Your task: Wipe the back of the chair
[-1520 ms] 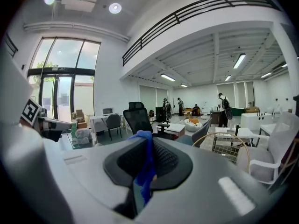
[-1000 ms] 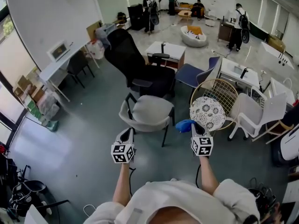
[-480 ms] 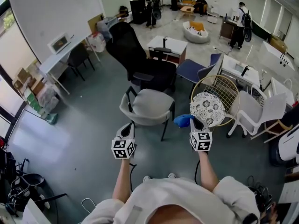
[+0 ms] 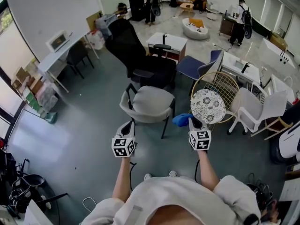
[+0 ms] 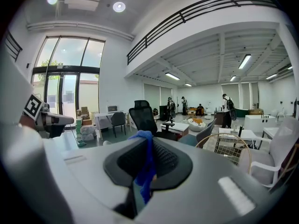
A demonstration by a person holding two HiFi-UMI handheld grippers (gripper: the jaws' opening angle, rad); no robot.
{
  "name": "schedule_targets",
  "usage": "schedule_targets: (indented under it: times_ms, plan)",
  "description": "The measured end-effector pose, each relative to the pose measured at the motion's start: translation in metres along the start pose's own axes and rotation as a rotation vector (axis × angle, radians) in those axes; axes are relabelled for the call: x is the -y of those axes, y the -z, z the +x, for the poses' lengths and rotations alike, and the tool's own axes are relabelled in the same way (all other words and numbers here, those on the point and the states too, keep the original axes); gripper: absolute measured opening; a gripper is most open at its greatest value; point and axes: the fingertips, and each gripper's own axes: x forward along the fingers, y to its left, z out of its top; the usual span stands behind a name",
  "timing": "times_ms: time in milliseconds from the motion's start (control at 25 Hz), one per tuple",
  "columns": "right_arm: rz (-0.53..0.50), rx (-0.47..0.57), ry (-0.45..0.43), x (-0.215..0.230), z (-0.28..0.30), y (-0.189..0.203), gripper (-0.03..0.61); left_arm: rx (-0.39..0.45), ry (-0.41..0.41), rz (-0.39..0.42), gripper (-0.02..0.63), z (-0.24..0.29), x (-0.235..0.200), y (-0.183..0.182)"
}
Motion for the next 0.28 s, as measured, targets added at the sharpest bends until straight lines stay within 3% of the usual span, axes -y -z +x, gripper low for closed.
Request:
schedule_targets:
  times_ms: [280]
  plan:
    - [-0.004,0.003,-0.007,-0.0011,0.0029,0.0001,0.028,0.009,0.003,-0.001,0.002,0.0042,0.0017,-0.0007]
